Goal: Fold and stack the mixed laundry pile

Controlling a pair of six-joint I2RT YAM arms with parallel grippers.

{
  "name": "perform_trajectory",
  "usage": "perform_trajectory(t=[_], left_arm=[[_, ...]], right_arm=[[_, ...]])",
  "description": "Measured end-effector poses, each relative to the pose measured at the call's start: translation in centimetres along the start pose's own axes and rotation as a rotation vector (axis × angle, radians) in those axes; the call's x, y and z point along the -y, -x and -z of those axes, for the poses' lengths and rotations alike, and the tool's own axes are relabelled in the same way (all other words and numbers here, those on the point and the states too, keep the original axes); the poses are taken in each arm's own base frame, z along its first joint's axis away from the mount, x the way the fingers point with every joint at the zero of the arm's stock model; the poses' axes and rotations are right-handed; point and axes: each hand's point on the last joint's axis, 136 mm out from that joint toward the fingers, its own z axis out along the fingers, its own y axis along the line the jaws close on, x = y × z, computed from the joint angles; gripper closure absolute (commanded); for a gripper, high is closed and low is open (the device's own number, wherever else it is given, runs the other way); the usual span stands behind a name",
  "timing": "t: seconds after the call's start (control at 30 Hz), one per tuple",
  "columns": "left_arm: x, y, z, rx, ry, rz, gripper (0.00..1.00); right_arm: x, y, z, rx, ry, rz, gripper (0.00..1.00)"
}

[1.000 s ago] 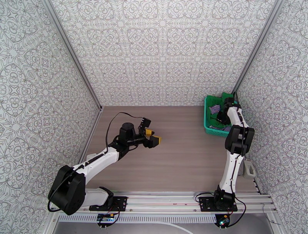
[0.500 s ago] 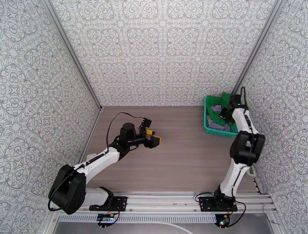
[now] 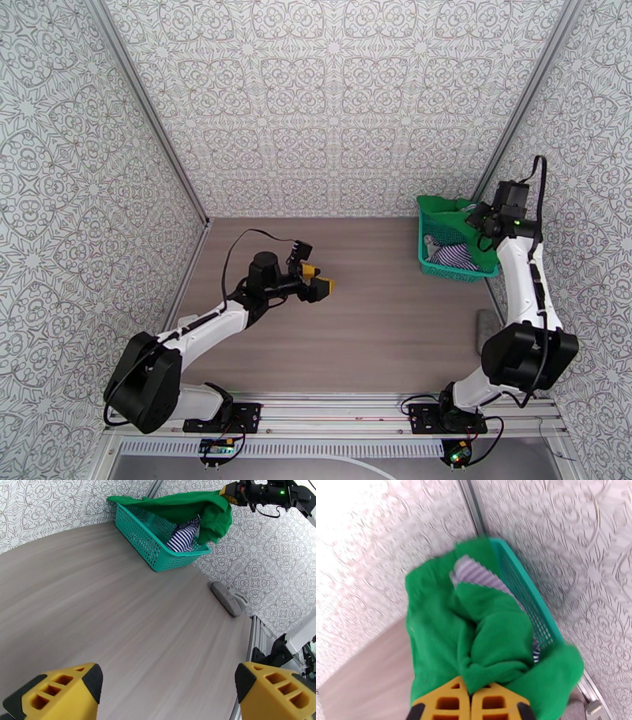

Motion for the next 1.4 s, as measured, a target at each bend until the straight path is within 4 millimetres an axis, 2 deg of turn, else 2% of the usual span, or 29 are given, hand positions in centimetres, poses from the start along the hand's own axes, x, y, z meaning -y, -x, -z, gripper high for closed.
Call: perform_trajectory(t=[0.2, 0.33, 0.5, 0.57, 0.7, 0.77, 0.87, 0.93, 1.03, 1.07, 1.17, 1.23, 1.27, 1.33, 1.4], left_arm=[[0.4, 0.1, -0.2, 0.013, -0.017, 0.008, 0.06], [0.3, 0.2, -0.2, 0.017, -0.015, 0.012, 0.07], [0.6, 1.5, 1.1, 0.054, 0.040, -0.004, 0.07], [1.4, 2.9, 2.4, 0.091, 0.057, -0.032, 0.07], [2.2, 5.2, 4.6, 0.142, 0.102, -0.071, 0.07], [2.0, 6.0, 5.5, 0.154, 0.134, -0.075, 0.07], [1.6, 6.5, 6.8, 0.162, 0.176, -0.080, 0.07], [1.3, 6.3, 7.3, 0.154, 0.200, -0.071, 0.09], [0.6, 5.5, 7.6, 0.127, 0.233, -0.054, 0.14], [0.2, 5.2, 7.6, 0.114, 0.246, -0.047, 0.15], [-0.5, 4.1, 7.6, 0.074, 0.270, -0.022, 0.21], [-1.2, 3.2, 7.2, 0.041, 0.283, -0.002, 0.24], [-1.7, 2.4, 6.9, 0.016, 0.294, 0.012, 0.27], [-2.7, 0.8, 6.3, -0.036, 0.320, 0.036, 0.32], [-3.6, -1.5, 5.4, -0.113, 0.350, 0.056, 0.36]], right_arm=[[-3.5, 2.4, 1.8, 0.080, 0.124, -0.033, 1.00], [-7.5, 3.5, 4.3, 0.110, 0.253, -0.035, 1.00], [-15.2, 4.2, 10.2, 0.142, 0.488, 0.017, 1.00], [-18.0, 4.4, 13.8, 0.159, 0.599, 0.039, 1.00], [-21.2, 4.6, 20.1, 0.189, 0.762, 0.069, 1.00], [-22.4, 3.8, 22.2, 0.173, 0.816, 0.084, 1.00], [-24.1, 0.7, 23.5, 0.092, 0.866, 0.118, 1.00], [-25.2, -2.9, 22.7, 0.002, 0.870, 0.151, 1.00], [-25.5, -10.2, 19.0, -0.185, 0.814, 0.205, 1.00], [-25.0, -13.3, 17.3, -0.263, 0.775, 0.222, 0.96], [-21.8, -23.1, 11.2, -0.510, 0.607, 0.267, 0.61], [-19.2, -28.2, 8.1, -0.636, 0.491, 0.298, 0.51], [-17.8, -30.2, 6.8, -0.686, 0.438, 0.314, 0.49], [-15.3, -33.1, 5.0, -0.761, 0.346, 0.325, 0.46], [-12.7, -34.2, 4.0, -0.800, 0.277, 0.317, 0.42]])
